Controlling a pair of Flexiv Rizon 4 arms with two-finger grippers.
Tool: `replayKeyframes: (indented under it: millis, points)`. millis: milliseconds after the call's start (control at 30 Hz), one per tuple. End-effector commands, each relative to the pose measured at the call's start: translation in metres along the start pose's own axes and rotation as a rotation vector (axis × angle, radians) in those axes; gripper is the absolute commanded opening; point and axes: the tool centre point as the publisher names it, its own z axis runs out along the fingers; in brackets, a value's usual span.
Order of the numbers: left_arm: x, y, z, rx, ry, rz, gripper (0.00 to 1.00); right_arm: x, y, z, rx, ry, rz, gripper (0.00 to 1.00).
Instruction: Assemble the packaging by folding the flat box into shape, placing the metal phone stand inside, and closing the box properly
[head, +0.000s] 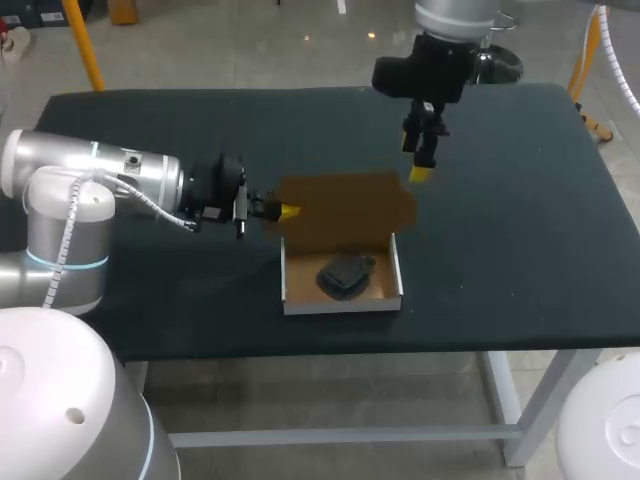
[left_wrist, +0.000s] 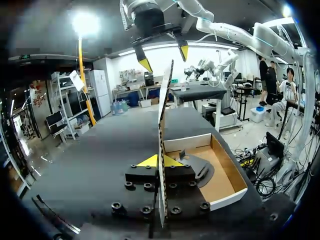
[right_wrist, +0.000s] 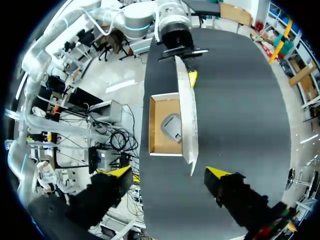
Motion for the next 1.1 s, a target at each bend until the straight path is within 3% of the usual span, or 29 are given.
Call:
replayKeyframes:
  millis: [33, 167, 333, 567, 1000, 1033, 1067, 1100]
  points:
    - [0.000, 0.001, 0.001, -0.003, 0.001, -0.003, 0.00, 0.001, 0.001, -0.001, 0.004, 0.001, -0.001, 1.00]
    - [-0.001, 0.001, 0.002, -0.004, 0.004, -0.007, 0.00, 0.000, 0.002, -0.001, 0.004, -0.003, -0.003, 1.00]
    - [-0.001, 0.001, 0.002, -0.004, 0.004, -0.007, 0.00, -0.001, 0.005, -0.004, 0.013, -0.084, -0.006, 1.00]
    - [-0.001, 0.001, 0.002, -0.004, 0.004, -0.007, 0.00, -0.008, 0.014, -0.010, -0.004, -0.121, -0.038, 1.00]
    - [-0.001, 0.001, 0.002, -0.004, 0.004, -0.007, 0.00, -0.032, 0.050, -0.024, 0.004, -0.214, -0.160, 1.00]
    - [-0.001, 0.001, 0.002, -0.004, 0.004, -0.007, 0.00, -0.035, 0.055, -0.024, 0.016, -0.229, -0.167, 0.94]
    - [-0.001, 0.001, 0.002, -0.004, 0.004, -0.007, 0.00, -0.038, 0.058, -0.024, 0.018, -0.234, -0.175, 0.78]
    - [-0.001, 0.001, 0.002, -0.004, 0.004, -0.007, 0.00, -0.039, 0.061, -0.023, 0.020, -0.237, -0.179, 0.71]
